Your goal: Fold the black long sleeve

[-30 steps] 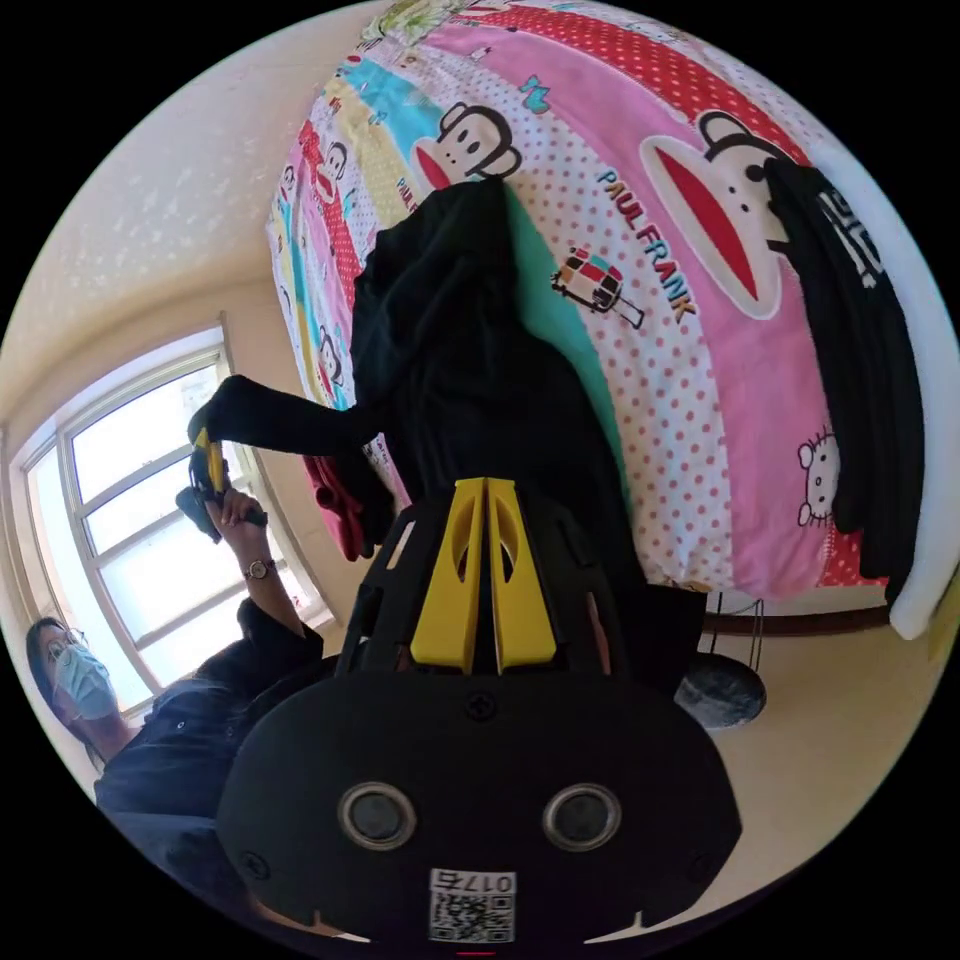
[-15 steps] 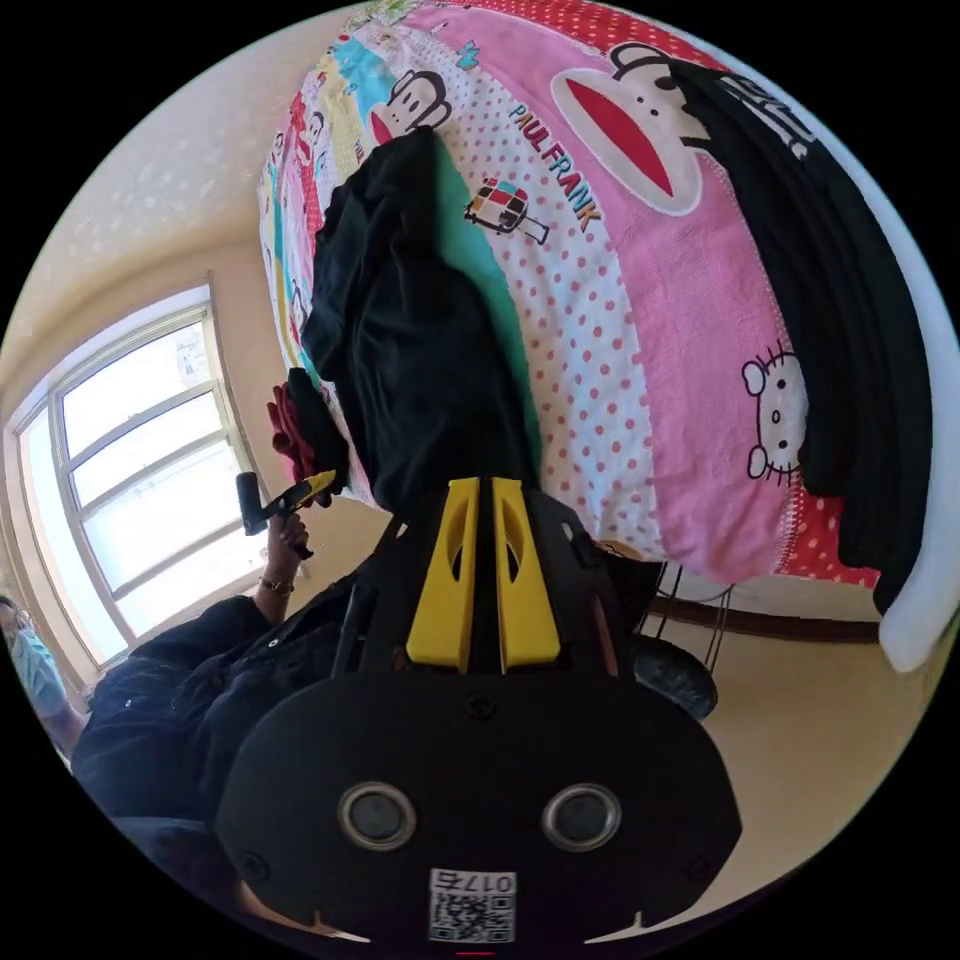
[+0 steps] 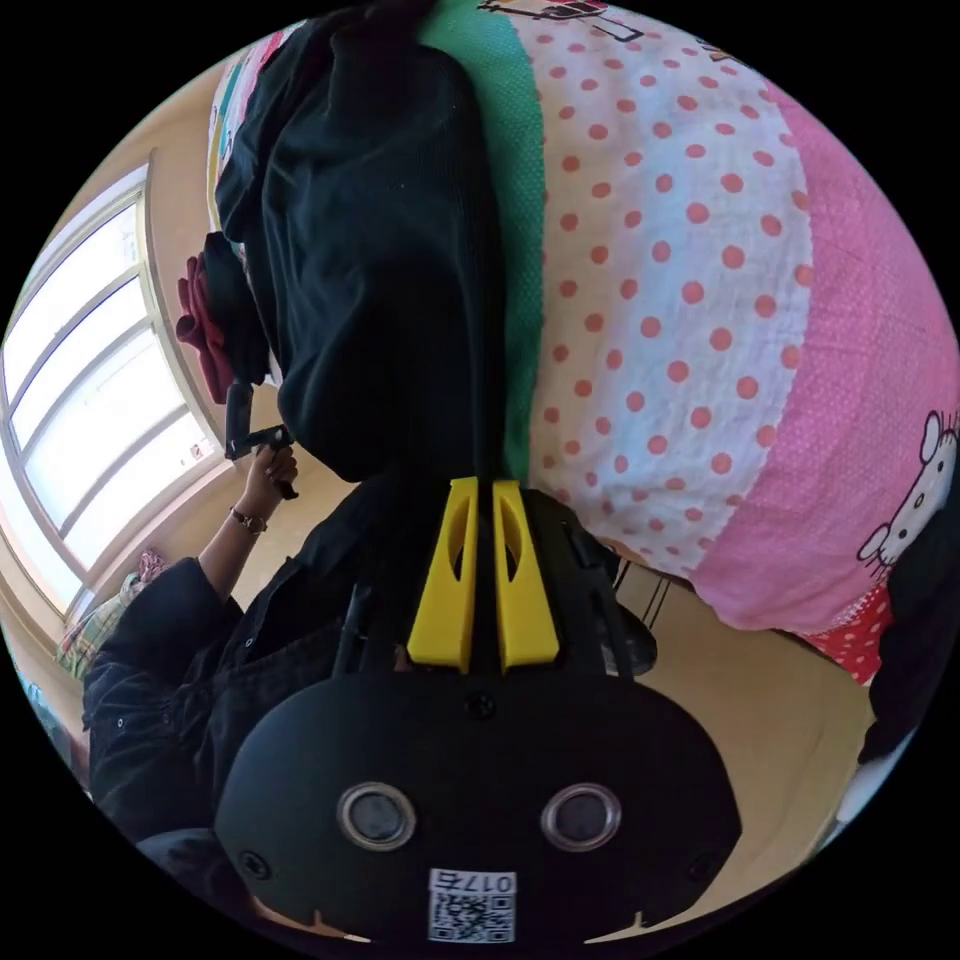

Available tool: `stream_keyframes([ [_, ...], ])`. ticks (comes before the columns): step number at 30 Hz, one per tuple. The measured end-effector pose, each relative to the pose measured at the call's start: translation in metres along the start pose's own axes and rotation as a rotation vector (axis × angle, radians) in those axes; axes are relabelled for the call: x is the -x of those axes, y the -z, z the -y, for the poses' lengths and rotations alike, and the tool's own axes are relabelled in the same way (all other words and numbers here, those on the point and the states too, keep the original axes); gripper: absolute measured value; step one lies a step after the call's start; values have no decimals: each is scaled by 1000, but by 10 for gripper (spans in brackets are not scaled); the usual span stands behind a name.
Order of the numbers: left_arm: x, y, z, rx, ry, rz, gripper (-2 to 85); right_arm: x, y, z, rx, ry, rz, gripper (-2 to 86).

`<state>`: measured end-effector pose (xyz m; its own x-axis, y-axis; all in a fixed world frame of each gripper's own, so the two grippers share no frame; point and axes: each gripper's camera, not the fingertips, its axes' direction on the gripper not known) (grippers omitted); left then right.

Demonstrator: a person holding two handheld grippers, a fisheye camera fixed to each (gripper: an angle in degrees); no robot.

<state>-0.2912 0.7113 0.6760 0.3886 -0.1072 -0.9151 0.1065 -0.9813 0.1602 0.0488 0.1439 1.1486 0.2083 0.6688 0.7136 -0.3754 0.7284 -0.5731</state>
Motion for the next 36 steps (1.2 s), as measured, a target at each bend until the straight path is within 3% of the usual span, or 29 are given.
stream_keyframes([
  [2, 7, 14, 1, 44, 14, -159, 60, -2, 5, -2, 111, 24, -28, 34],
  [6, -5, 76, -26, 52, -145, -259, 51, 7, 62, -27, 68, 135, -73, 26],
  [9, -25, 140, -64, 76, -234, -205, 49, 23, 121, -60, 30, 274, 53, 23],
  [14, -57, 220, -126, 32, -380, -433, 48, 46, 186, -128, -21, 467, 201, 21],
  [18, -45, 193, -150, 93, -260, -435, 50, 18, 170, -155, -15, 402, 328, 21],
  [22, -6, 159, -143, 92, -58, -652, 50, -37, 148, -141, -101, 235, 556, 20],
  [27, -23, 207, -83, 30, -141, -663, 50, -20, 182, -65, -171, 224, 481, 20],
  [30, -50, 263, -28, -44, -213, -568, 51, 18, 226, 6, -187, 279, 373, 22],
  [33, -70, 319, 26, -192, -216, -480, 59, 63, 267, 78, -240, 302, 188, 24],
  [36, -69, 366, 54, -449, -159, -449, 74, 92, 288, 131, -345, 226, 86, 26],
])
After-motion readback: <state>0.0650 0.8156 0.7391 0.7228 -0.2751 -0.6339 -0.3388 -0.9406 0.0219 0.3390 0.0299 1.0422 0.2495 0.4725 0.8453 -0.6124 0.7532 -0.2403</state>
